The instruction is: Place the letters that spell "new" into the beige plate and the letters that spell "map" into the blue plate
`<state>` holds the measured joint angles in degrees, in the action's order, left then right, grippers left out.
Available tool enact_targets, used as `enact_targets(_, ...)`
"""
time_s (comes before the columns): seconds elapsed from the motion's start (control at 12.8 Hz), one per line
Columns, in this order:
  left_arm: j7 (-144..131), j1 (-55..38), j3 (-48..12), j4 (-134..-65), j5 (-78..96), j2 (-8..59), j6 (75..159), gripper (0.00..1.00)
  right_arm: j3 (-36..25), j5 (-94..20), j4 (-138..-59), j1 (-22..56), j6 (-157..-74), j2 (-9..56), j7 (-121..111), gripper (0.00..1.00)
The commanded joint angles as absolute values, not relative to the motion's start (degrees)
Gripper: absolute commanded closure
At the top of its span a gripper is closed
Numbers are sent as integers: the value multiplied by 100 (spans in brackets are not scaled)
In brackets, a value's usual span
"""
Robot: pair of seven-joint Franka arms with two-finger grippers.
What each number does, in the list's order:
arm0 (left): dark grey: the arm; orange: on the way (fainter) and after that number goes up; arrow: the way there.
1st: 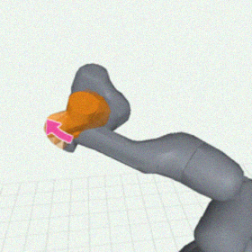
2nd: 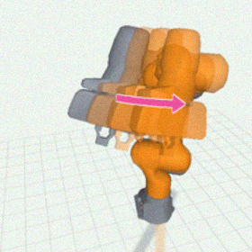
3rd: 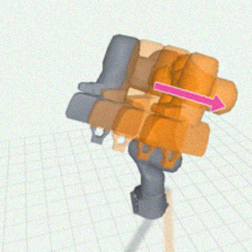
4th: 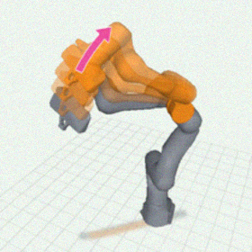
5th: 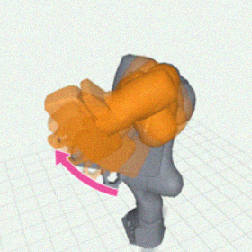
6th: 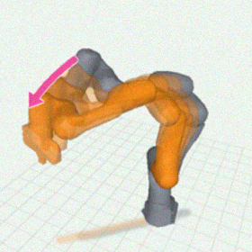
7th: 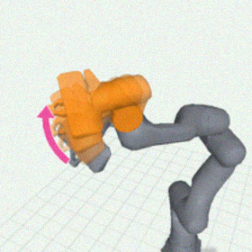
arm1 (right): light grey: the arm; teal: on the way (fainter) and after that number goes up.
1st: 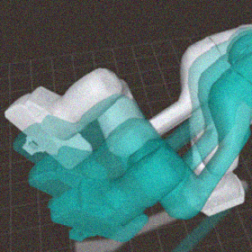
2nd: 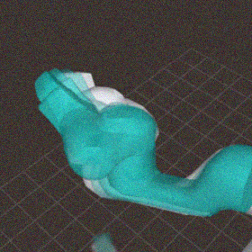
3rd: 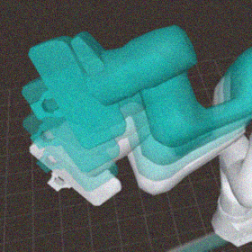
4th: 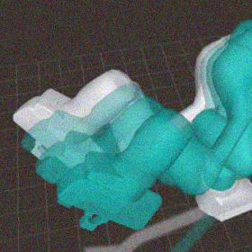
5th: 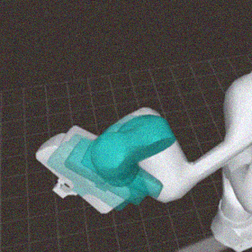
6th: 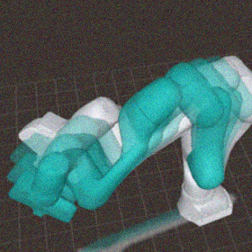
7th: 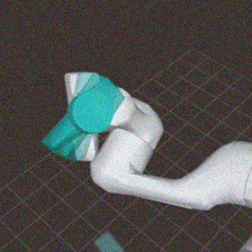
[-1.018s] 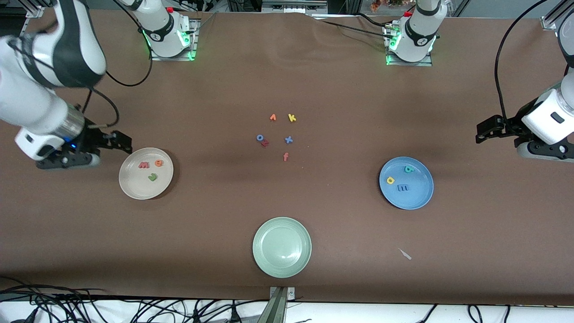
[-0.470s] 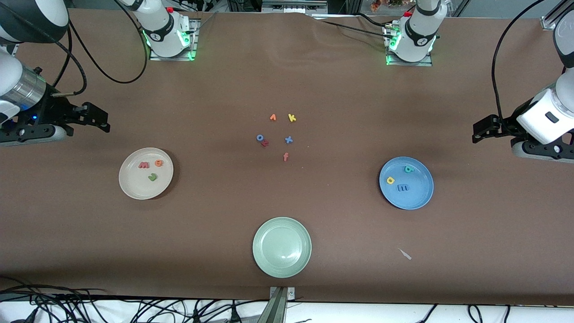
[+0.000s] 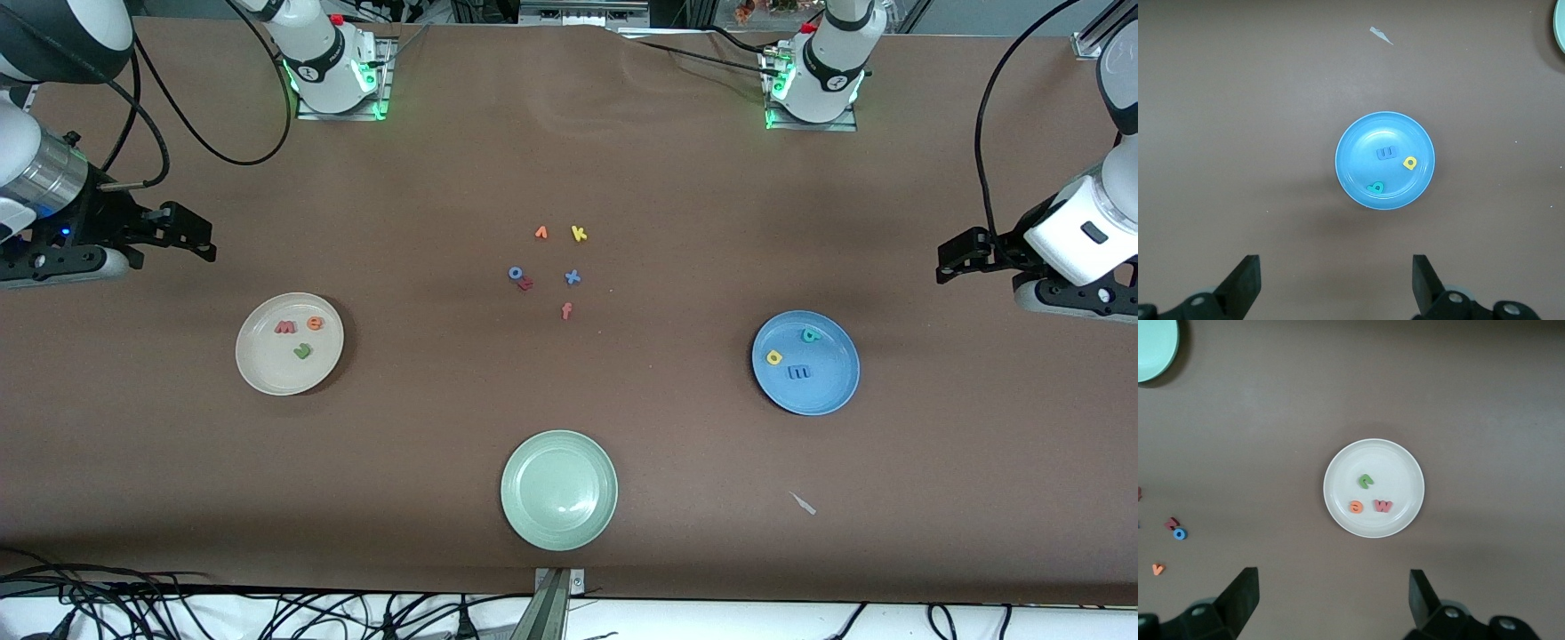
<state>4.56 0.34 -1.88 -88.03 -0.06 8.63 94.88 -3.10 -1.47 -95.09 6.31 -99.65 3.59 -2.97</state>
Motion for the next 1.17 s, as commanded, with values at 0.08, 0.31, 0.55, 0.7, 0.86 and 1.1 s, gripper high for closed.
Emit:
enact_targets(0.08, 448, 18, -185, -8631, 35, 932, 9422, 0, -299, 280, -8984, 624, -9422, 466, -325, 1)
enact_targets(0.31, 448, 18, -185, -8631, 35, 932, 9422, 0, -290, 526, -8868, 668, -9457, 545, -316, 1)
enact_targets(0.55, 448, 18, -185, -8631, 44, 932, 9422, 0, -273, 580, -8780, 668, -9466, 580, -334, 0)
enact_targets(0.7, 448, 18, -185, -8640, 44, 932, 9422, 0, -264, 563, -8780, 677, -9457, 571, -308, 1)
enact_targets(0.86, 448, 18, -185, -8640, 35, 940, 9422, 0, -255, 563, -8780, 686, -9457, 580, -316, 1)
enact_targets(1.1, 448, 18, -185, -8631, 35, 932, 9413, 0, -237, 563, -8789, 703, -9422, 580, -316, 1)
